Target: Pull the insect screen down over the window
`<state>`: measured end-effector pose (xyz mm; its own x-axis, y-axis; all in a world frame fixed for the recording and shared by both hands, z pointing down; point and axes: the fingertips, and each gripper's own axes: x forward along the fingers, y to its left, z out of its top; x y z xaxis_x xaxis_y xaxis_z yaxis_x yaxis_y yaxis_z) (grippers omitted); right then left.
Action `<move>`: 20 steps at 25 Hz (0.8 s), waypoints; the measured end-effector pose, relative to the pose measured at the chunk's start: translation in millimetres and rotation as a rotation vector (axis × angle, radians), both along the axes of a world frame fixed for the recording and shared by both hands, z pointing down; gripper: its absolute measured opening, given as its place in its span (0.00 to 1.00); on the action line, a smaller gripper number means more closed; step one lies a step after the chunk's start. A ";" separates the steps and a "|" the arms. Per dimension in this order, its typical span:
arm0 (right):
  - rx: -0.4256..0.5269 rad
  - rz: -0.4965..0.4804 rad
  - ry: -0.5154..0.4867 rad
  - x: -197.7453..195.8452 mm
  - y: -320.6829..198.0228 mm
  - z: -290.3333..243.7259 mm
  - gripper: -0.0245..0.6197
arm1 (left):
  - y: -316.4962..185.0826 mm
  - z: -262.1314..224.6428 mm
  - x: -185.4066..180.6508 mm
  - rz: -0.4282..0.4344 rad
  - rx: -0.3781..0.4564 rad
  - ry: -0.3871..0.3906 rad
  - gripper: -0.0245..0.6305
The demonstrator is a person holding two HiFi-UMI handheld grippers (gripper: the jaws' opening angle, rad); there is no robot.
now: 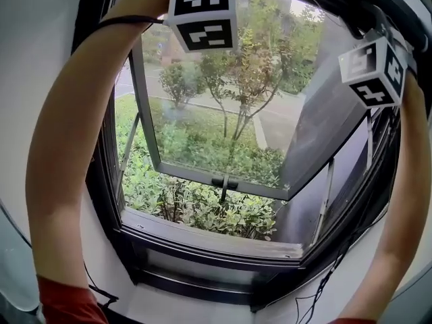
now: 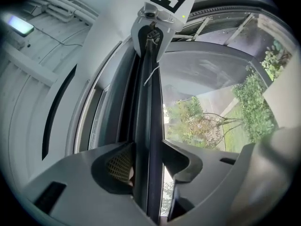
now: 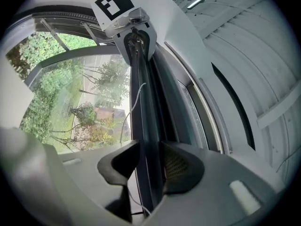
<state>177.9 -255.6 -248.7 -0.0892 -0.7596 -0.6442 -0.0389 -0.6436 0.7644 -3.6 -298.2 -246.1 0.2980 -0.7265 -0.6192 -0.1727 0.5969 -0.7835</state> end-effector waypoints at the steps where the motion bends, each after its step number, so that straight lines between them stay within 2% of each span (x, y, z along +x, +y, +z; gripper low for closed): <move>1: 0.007 -0.001 0.005 -1.0 0.5 0.5 0.27 | 0.8 0.5 -0.6 0.003 -0.007 0.000 0.31; 10: -0.048 -0.007 0.014 -1.0 4.6 21.1 0.28 | 4.6 20.9 0.8 0.056 -0.056 -0.031 0.31; 20: -0.111 -0.017 0.032 2.7 5.3 64.4 0.30 | 4.2 67.2 6.3 0.081 -0.133 -0.074 0.34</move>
<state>180.7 -250.3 -184.3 -0.1220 -0.8241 -0.5532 -0.0240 -0.5547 0.8317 2.7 -294.1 -178.9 0.3999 -0.7723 -0.4936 -0.1548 0.4739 -0.8669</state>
